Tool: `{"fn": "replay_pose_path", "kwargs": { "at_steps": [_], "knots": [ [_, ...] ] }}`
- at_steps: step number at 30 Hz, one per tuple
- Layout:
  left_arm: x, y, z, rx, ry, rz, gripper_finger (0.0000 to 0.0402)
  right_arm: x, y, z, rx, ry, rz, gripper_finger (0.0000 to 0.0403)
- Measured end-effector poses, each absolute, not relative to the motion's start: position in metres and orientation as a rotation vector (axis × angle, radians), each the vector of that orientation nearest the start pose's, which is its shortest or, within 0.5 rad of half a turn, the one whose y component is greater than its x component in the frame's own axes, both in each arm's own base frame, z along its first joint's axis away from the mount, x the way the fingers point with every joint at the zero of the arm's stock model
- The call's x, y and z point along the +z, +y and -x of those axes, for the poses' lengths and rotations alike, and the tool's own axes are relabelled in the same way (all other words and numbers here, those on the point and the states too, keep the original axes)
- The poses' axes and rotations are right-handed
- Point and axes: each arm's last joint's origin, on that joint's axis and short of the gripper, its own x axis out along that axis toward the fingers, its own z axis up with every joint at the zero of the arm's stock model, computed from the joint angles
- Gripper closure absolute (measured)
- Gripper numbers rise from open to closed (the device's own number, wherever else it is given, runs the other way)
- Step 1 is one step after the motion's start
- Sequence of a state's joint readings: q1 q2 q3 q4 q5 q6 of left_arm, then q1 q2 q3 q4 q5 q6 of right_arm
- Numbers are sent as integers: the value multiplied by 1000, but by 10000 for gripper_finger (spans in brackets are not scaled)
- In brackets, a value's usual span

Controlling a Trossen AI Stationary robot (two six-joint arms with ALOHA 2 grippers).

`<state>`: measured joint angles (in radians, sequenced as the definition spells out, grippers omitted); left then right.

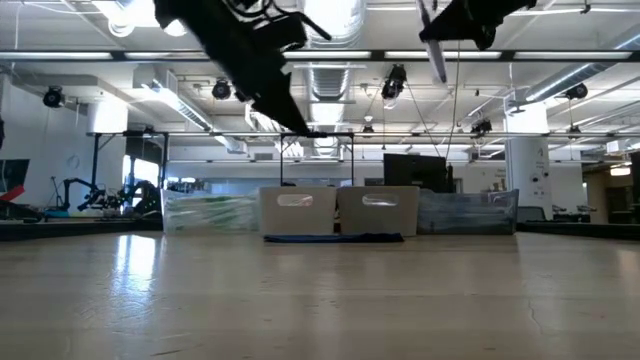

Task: Pick & Place Toothbrushes
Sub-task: Put the violet toothbrush into the gray bin

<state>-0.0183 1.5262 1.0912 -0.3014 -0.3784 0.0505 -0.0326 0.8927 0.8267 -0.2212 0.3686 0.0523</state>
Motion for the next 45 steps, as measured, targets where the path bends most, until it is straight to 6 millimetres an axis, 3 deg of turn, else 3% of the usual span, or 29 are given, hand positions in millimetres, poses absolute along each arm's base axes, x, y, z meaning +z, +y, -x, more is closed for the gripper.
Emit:
{"fn": "replay_pose_path", "kwargs": {
  "at_steps": [8,19,27,36,45],
  "knots": [
    [240,5,-285,349,621,-128,170,332,-48,-216,-531,473,-94,380],
    [259,5,-239,330,537,-180,170,340,-98,-260,-652,623,-270,380],
    [261,6,-207,331,480,-173,170,333,-136,-287,-721,740,-330,380],
    [259,6,-185,334,434,-165,170,310,-171,-311,-723,854,-470,380],
    [261,7,-177,338,407,-151,170,289,-185,-324,-750,984,-509,380]
  ]
}}
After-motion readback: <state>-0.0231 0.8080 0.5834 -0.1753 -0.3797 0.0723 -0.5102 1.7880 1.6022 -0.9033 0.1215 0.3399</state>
